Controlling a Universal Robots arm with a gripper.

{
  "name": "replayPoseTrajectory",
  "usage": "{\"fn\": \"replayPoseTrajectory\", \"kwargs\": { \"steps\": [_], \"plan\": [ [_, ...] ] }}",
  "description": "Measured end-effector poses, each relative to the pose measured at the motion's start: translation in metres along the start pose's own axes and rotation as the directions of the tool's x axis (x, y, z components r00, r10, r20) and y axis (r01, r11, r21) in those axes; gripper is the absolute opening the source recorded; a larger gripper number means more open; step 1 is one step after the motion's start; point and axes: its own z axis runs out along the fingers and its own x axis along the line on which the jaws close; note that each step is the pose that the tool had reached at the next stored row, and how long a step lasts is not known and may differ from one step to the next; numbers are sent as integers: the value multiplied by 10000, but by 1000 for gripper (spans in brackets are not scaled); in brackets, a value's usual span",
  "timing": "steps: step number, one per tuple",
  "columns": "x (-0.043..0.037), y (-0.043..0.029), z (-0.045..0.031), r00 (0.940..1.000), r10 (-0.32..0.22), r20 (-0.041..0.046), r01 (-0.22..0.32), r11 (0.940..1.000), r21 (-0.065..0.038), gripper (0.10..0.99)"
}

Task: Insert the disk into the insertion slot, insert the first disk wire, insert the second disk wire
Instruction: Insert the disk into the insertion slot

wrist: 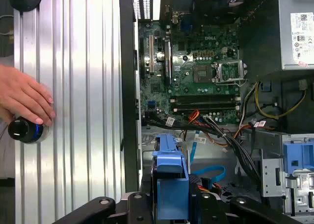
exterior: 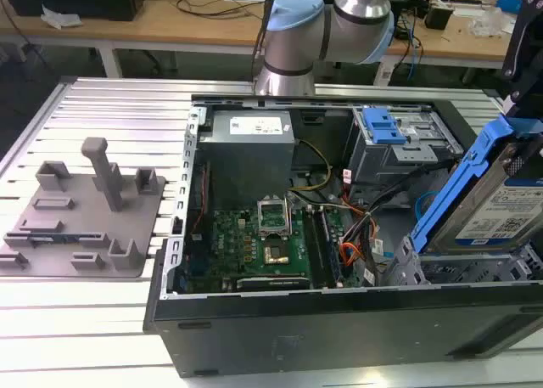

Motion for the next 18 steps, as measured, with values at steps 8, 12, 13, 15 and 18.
{"fn": "replayPoseTrajectory", "kwargs": {
  "steps": [8, 12, 13, 15, 18],
  "plan": [
    [0, 0, 0, 10000, -1, 0, 1, 10000, 0, 365],
    [0, 0, 0, 10000, -3, 85, 3, 10000, -2, 365],
    [0, 0, 0, 9999, -5, 117, 5, 10000, -2, 365],
    [0, 0, 0, 9995, -12, 308, 13, 10000, -5, 365],
    [1, 0, 0, 9985, -21, 545, 22, 10000, -9, 365]
  ]
}}
